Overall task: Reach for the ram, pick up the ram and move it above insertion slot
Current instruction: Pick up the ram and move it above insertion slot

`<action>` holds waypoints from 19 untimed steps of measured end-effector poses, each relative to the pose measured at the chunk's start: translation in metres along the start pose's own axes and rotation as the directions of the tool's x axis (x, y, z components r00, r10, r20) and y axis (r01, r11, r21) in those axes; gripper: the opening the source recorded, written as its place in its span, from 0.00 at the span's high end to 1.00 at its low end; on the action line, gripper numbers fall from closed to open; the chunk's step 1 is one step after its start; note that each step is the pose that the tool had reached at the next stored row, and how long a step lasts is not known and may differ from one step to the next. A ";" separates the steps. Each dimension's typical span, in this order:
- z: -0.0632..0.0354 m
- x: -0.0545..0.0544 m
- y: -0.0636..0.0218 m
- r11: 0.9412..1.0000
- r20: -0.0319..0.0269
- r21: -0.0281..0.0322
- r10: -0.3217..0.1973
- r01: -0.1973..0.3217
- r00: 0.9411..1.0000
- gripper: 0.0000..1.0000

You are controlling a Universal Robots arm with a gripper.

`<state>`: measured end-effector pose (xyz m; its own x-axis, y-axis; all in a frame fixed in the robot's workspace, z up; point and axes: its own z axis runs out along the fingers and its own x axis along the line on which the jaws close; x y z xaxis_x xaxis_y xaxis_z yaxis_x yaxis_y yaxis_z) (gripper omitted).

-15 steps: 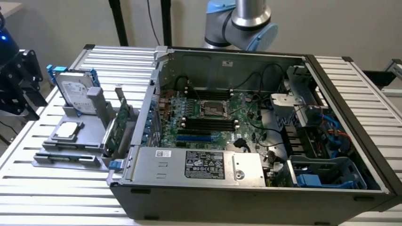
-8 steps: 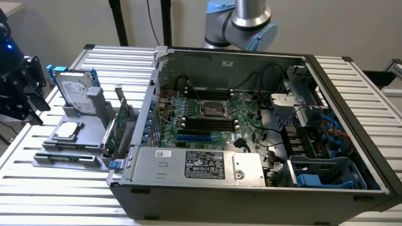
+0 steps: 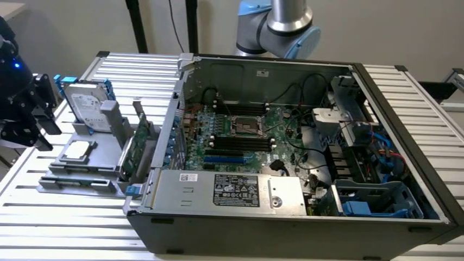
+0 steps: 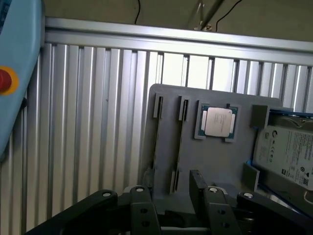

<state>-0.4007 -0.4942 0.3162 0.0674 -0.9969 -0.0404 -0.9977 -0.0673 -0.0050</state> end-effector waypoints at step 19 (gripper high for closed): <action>0.0343 0.008 0.0006 1.000 0.000 0.000 0.000 0.000 1.000 0.58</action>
<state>-0.4007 -0.5003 0.2817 0.0674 -0.9969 -0.0403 -0.9977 -0.0673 -0.0049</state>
